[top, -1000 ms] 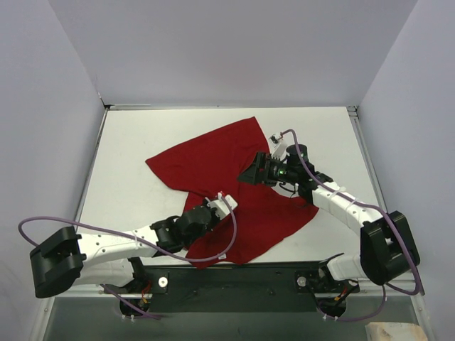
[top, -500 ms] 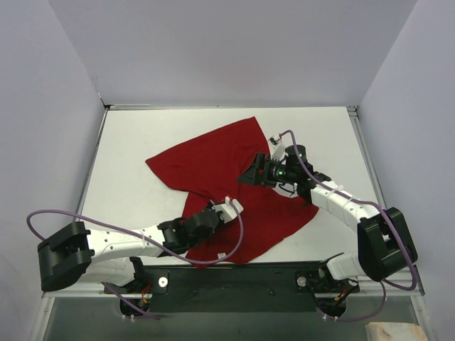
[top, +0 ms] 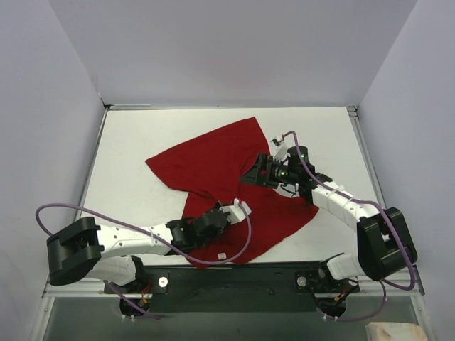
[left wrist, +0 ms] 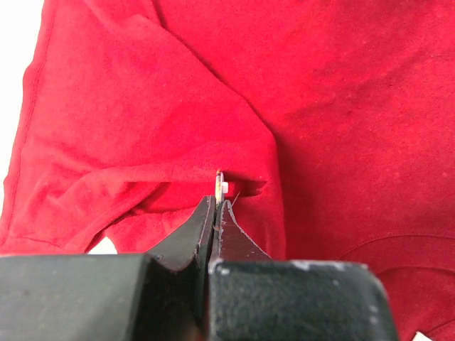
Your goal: Pin the brooch onto the clothing
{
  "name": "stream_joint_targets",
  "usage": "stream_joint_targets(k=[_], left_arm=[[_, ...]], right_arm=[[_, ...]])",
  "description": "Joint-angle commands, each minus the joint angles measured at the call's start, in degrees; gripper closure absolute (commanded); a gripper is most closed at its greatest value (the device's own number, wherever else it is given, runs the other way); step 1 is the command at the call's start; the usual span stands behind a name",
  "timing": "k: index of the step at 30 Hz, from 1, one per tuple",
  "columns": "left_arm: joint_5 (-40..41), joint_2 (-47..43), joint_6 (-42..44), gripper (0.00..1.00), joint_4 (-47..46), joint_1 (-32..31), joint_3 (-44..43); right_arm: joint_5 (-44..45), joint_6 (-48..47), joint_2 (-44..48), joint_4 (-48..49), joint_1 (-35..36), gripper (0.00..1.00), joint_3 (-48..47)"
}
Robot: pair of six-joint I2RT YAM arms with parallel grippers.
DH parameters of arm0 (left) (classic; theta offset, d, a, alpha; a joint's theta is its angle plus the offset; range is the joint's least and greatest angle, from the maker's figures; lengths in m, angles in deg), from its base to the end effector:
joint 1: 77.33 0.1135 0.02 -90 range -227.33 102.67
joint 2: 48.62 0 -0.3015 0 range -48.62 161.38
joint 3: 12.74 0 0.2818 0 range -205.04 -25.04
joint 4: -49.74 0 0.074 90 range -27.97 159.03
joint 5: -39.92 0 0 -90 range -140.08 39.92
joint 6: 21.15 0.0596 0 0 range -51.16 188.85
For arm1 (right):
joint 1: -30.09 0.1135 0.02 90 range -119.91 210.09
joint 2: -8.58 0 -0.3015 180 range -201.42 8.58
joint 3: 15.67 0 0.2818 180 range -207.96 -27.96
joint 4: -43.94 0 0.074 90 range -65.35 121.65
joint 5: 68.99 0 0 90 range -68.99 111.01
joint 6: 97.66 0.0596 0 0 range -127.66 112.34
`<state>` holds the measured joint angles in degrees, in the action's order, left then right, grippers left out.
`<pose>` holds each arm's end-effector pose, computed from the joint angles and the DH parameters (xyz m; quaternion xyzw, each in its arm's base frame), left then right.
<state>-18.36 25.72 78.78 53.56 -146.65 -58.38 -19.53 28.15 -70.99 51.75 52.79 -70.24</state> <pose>0.1321 -0.2611 0.2014 0.4367 0.7334 -0.0210 0.5205 0.2939 0.1649 0.2557 -0.1181 0.7735 0.5153 0.3495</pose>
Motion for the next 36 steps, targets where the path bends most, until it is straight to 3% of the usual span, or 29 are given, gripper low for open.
stream_joint_targets(k=[1, 19, 29, 36], left_arm=[[0.27, 1.59, 1.05, 1.0, 0.38, -0.9, -3.48], [-2.19, 5.29, 2.46, 1.0, -1.1, -1.96, -5.33], [-11.15, -2.08, 0.27, 1.0, -9.63, -1.96, -1.38], [-12.13, -9.56, -1.5, 1.0, -17.45, -1.08, 4.77]], right_arm=[[-1.92, 0.66, -0.85, 3.1, -0.72, 0.18, 0.53], [-3.06, 1.19, -0.59, 1.0, -1.69, 0.18, 0.88], [-3.23, 1.19, -1.99, 1.08, -1.78, 0.19, 0.89], [-3.76, 0.93, -2.17, 0.21, -1.78, 0.19, 1.24]])
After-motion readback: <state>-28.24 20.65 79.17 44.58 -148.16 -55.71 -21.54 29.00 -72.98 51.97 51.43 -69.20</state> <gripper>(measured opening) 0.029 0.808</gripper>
